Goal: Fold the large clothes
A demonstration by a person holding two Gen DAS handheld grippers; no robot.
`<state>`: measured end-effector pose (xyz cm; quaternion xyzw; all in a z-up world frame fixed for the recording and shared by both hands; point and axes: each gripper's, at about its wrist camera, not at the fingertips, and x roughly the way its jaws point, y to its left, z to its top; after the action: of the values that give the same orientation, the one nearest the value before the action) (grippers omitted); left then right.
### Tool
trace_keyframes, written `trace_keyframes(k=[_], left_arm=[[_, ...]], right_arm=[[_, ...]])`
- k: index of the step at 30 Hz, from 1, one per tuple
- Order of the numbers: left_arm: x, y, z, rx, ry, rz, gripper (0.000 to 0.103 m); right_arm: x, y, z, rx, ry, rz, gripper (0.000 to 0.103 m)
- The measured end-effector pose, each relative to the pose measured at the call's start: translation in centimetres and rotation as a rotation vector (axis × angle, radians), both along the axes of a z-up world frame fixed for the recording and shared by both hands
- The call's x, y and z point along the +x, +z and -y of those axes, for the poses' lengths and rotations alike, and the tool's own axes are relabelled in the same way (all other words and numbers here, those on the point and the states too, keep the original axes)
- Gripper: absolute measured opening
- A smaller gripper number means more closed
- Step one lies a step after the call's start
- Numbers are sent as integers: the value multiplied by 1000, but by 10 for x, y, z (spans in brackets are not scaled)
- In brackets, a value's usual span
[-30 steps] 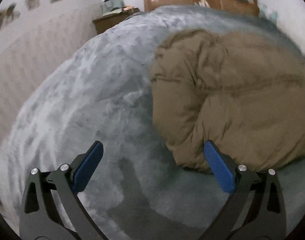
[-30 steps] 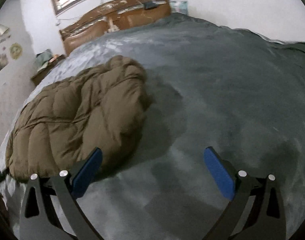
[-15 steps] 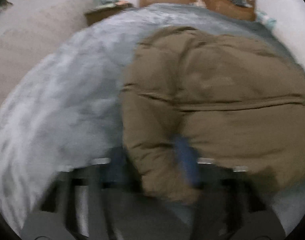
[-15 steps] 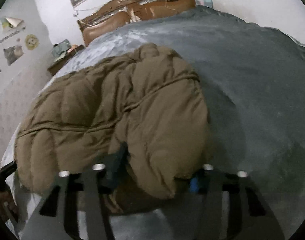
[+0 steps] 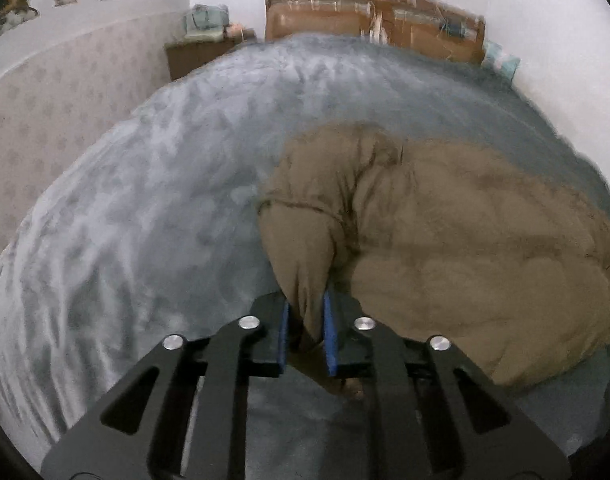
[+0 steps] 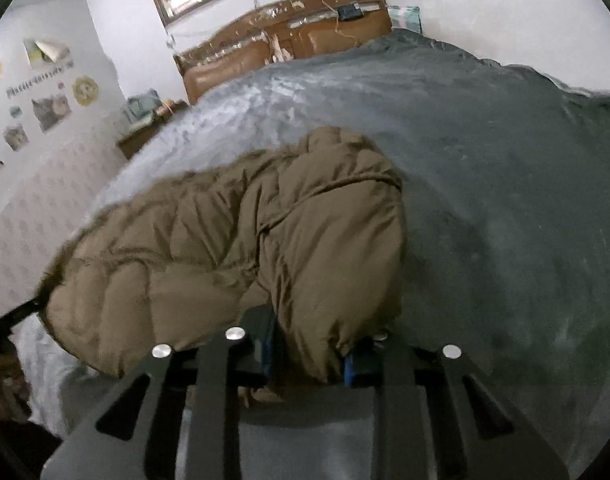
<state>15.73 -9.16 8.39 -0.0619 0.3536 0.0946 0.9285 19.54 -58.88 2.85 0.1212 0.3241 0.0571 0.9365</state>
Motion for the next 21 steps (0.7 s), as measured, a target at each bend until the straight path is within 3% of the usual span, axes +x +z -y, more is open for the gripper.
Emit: trace_keyframes(k=[3, 4, 5, 8, 10, 14, 16, 19, 21], left_arm=[[-27, 40, -14, -66, 93, 103, 37], [-31, 61, -21, -65, 109, 139, 51], [-33, 71, -22, -70, 113, 155, 74], [-61, 98, -10, -13, 77, 241, 95], [-87, 92, 5, 6, 7, 250, 97], [-142, 75, 33, -6, -99, 373, 100], [-167, 68, 46, 49, -92, 442, 100], [-192, 73, 63, 122, -101, 616, 100], [-195, 72, 71, 165, -120, 611, 100]], right_arm=[[-23, 33, -4, -13, -26, 68, 70], [-25, 42, -7, 15, -4, 47, 89], [-27, 52, -12, 9, -19, 22, 95], [-48, 78, -24, -31, -61, 46, 101], [-69, 87, -36, -66, -58, 76, 101], [-111, 93, -60, -156, -64, 206, 101], [-133, 87, -75, -231, -74, 248, 101], [-157, 90, -87, -331, -92, 306, 101], [-171, 89, -90, -410, -178, 328, 101]])
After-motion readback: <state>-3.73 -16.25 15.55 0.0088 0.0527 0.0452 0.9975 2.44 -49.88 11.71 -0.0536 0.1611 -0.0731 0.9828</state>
